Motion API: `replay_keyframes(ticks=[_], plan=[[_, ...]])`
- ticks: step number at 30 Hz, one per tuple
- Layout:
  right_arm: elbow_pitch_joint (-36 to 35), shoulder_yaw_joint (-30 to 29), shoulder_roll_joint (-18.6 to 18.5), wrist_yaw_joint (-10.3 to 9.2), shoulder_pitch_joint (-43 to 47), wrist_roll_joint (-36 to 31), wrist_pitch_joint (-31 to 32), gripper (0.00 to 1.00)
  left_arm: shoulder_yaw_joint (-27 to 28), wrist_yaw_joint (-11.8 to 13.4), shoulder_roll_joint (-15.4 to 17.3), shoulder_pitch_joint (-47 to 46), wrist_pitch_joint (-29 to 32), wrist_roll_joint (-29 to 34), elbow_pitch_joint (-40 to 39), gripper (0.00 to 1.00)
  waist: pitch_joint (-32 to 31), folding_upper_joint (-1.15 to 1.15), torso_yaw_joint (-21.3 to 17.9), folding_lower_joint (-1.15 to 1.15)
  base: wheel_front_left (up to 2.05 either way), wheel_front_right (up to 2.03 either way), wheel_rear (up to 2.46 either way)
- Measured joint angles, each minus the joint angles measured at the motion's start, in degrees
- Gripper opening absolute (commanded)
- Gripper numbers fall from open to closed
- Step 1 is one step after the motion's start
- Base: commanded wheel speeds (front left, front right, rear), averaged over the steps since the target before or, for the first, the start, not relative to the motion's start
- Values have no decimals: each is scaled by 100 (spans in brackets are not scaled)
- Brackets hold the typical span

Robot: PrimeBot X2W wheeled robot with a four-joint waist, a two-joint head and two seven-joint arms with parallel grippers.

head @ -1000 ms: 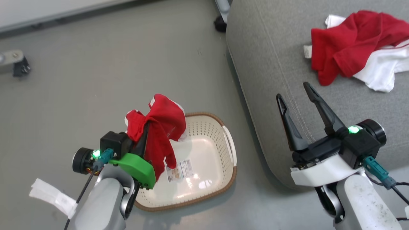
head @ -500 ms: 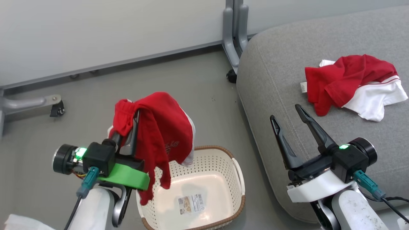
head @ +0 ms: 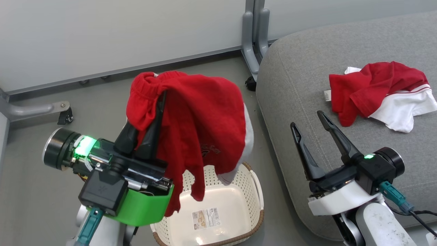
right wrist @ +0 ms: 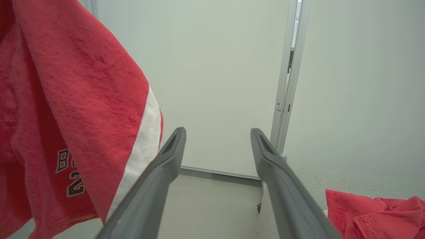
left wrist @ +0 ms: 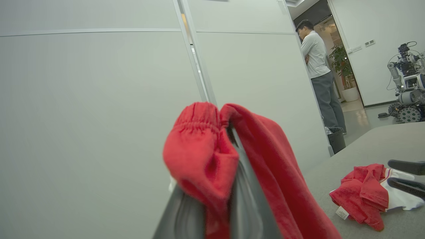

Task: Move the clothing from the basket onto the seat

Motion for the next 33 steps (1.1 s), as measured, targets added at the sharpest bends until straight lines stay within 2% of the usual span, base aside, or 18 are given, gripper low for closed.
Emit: replay_keyframes(ticks=[9,23,33], plan=[[4,-53,-11,0,0,0,0,100,-449,-42,53,-2,0,-237,-600,0,-2,0,11,0,0,0,0],[11,-90,-27,0,14,1,0,100,-1080,-52,91,3,0,-467,-614,0,-34,0,3,0,0,0,0],[14,-105,-48,0,27,19,0,100,-1082,-52,78,9,0,-467,-587,0,-21,0,-3,0,0,0,0]])
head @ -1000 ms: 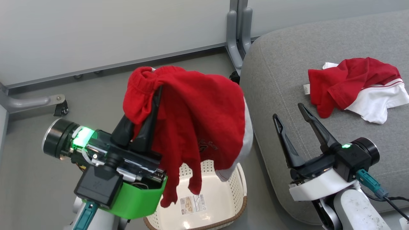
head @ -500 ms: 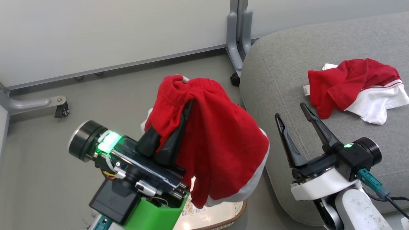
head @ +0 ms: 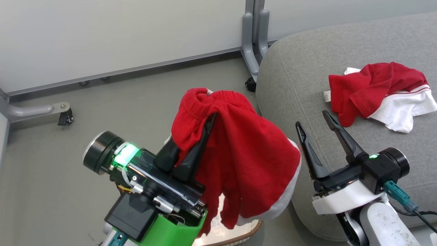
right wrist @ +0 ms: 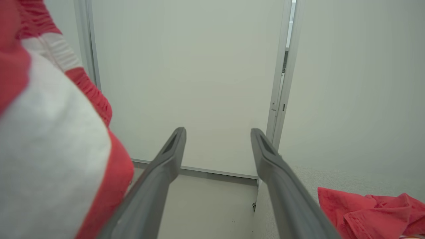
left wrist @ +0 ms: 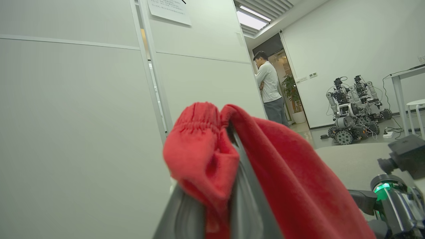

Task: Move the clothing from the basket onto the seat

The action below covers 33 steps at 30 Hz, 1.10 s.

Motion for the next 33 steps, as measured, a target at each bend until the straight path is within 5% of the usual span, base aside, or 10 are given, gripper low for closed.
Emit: replay_keyframes(ticks=[9,15,24,33], plan=[[10,-55,-48,0,-2,25,0,100,53,0,-2,4,0,-3,47,0,16,0,-28,0,0,0,0],[-157,-89,-397,-1,-70,168,0,100,119,0,-8,5,0,-21,97,0,45,0,-64,0,0,0,0],[-1172,1177,-1508,0,-159,1432,0,100,335,-8,34,56,0,-18,105,0,58,0,-159,0,0,0,0],[-1383,2239,-2290,0,-701,1552,0,100,81,-8,107,38,0,24,125,0,54,0,-188,0,0,0,0]])
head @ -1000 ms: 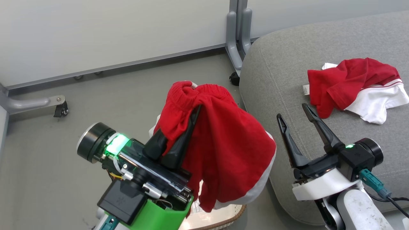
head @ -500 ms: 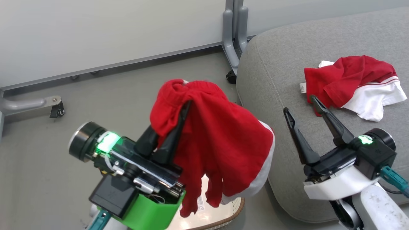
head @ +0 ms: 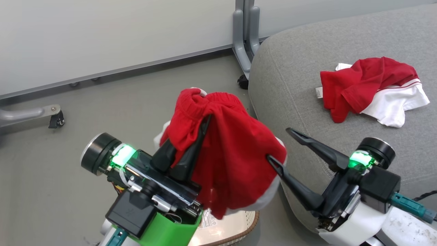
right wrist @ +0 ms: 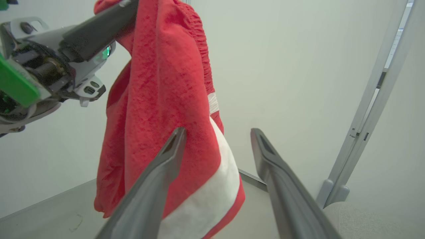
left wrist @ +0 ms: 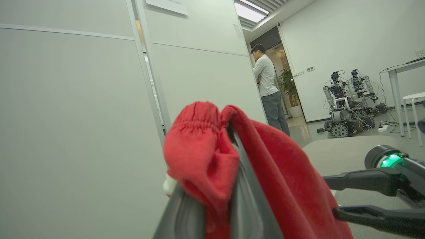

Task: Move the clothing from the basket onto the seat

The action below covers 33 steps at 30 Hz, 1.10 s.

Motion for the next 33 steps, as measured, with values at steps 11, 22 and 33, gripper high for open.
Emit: replay_keyframes(ticks=[11,22,33], plan=[[325,1300,-267,0,-840,-114,0,100,-321,0,58,-12,0,0,26,0,-83,0,156,0,0,0,0],[1118,2395,136,0,-1626,-125,0,100,-699,0,70,-36,0,20,135,0,-80,0,261,0,0,0,0],[1630,2280,760,0,-1698,-86,0,0,-816,0,23,-104,0,19,219,0,-59,0,351,0,0,0,0]])
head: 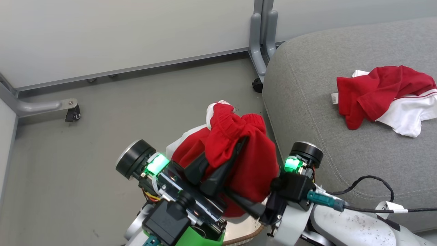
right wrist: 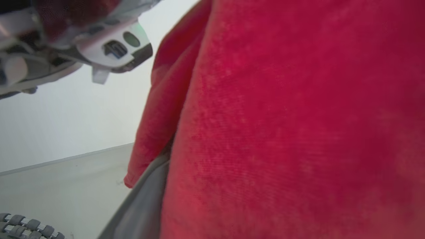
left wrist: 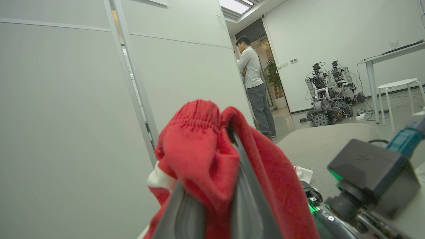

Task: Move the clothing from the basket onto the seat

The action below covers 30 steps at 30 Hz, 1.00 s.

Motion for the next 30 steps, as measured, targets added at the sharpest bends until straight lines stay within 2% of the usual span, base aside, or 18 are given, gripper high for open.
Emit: replay_keyframes(ticks=[6,30], plan=[[92,-167,121,0,125,68,0,0,24,0,-2,1,0,-3,36,0,7,0,1,0,0,0,0],[33,-305,32,0,195,-138,0,0,83,0,-36,9,0,-3,109,0,8,0,-19,0,0,0,0]])
